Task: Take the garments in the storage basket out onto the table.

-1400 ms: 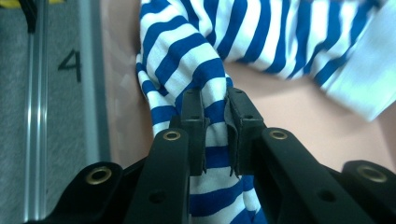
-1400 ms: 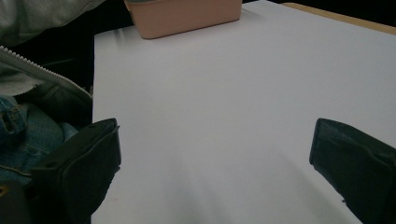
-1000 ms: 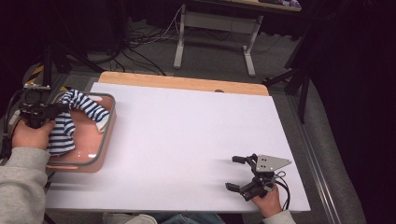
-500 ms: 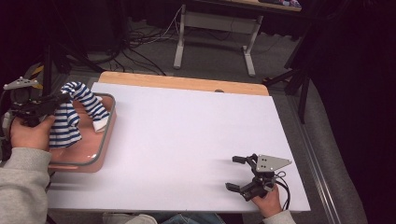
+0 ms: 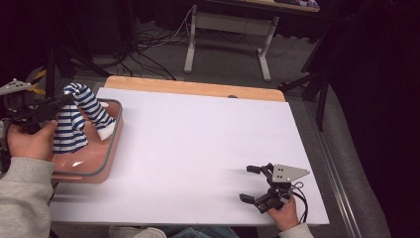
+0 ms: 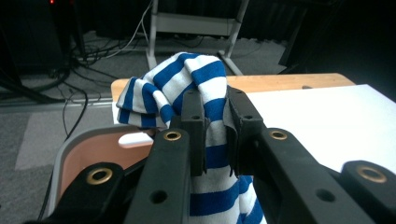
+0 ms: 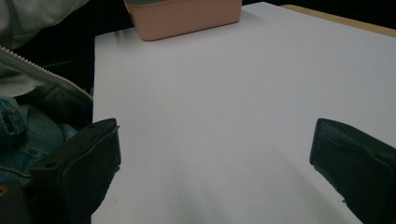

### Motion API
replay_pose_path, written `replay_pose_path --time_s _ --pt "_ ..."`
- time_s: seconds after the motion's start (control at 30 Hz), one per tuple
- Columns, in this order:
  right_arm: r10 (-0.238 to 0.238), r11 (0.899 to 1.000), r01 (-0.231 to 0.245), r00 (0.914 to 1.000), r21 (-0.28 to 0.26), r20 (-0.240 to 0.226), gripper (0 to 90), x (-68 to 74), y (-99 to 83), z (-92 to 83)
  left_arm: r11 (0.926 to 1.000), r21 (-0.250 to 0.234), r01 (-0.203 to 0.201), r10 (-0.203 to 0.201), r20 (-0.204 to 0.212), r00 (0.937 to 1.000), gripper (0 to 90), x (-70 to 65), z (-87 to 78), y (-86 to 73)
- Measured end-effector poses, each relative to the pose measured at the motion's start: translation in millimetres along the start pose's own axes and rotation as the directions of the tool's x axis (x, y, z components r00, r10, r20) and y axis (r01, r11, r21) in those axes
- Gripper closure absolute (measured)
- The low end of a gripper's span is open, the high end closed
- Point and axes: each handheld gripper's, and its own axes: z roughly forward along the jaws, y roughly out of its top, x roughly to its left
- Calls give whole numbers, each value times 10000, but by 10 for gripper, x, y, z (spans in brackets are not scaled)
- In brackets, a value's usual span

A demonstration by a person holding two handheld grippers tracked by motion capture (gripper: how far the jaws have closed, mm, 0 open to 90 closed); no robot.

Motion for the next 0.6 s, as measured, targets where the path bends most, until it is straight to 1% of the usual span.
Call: replay_pose_path --time_s 0.03,0.1,0.13,0.27,0.3,0.6 --pt "2 10000 -2 10000 -3 -4 23 0 0 -1 10000 -22 3 -3 22 10000 794 -15 -12 18" --pt "8 10000 -8 10000 -8 -1 23 -1 -1 -1 9997 -251 -47 51 177 9998 794 -65 -48 62" --pt "8 10000 -8 10000 -8 -1 23 -1 -1 -1 9997 -251 -47 51 177 9998 794 -65 -48 62" --pt "7 10000 -7 10000 -7 -5 23 -1 -1 -1 9986 -463 -257 274 358 9990 794 -160 -82 128" --pt "15 10000 -15 10000 -16 -9 23 -2 -1 -2 9980 -564 -281 307 454 9985 794 -195 -91 150" --pt "8 10000 -8 10000 -8 -14 23 0 -1 -2 9933 -1067 -445 543 907 9944 794 -371 -198 242"
